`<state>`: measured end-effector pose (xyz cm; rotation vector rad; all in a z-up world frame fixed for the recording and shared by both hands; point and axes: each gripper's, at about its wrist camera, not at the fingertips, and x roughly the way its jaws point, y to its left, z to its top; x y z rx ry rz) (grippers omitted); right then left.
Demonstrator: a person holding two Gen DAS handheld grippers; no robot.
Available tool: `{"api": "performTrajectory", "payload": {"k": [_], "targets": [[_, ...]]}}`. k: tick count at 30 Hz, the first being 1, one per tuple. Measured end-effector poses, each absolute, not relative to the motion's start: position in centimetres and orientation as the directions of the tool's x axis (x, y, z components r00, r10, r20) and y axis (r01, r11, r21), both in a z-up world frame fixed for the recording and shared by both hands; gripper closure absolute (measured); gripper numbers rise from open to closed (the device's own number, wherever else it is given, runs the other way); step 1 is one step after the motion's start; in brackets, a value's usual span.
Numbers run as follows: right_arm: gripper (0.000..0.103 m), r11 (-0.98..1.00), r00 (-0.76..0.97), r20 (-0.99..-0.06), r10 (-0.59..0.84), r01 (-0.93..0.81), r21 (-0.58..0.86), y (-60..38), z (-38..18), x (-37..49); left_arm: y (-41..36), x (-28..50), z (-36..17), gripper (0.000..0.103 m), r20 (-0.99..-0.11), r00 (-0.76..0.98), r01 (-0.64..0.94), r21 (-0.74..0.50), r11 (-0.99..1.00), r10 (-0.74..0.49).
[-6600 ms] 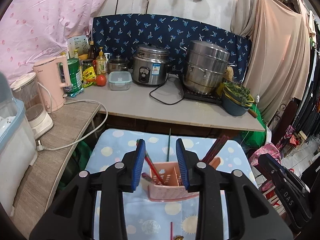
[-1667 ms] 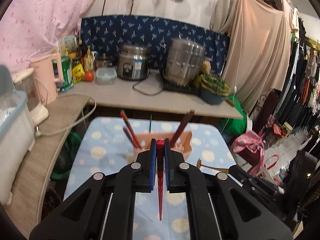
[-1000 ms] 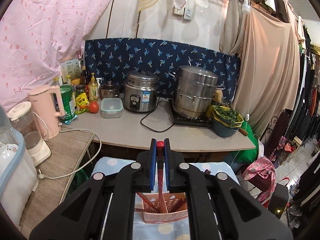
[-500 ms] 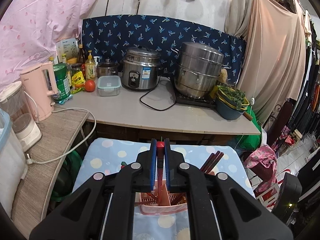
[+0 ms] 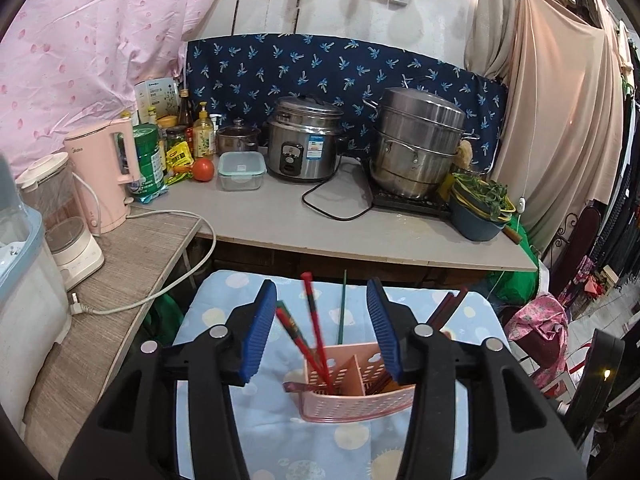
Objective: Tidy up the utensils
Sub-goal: 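Open both tools to release the chopstick and spoon into the caddy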
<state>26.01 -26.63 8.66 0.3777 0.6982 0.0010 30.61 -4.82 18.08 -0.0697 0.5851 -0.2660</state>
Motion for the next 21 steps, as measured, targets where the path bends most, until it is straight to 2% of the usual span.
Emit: {"api": "performTrajectory", "payload": {"k": [3,17,21], "targets": [[0.081,0.927,0.767,-0.631,0.119,0.142,0.346,-27.3,8.3,26.0,-4.5,30.1,17.3,0.052,-0.548,0.801,0.214,-0.114,0.970,-0.241],[0.075,0.939,0.759,-0.645,0.088,0.154,0.308,-26.9,7.3,24.1,-5.0,28.1,13.9,0.051,-0.599,0.778,0.209,-0.034,0.977,-0.187],[0.067,0.938,0.760,-0.646,0.074,0.167,0.305,-27.3,7.2,24.0,-5.0,27.7,13.4,0.040,-0.604,0.776,0.207,-0.030,0.978,-0.182]]}}
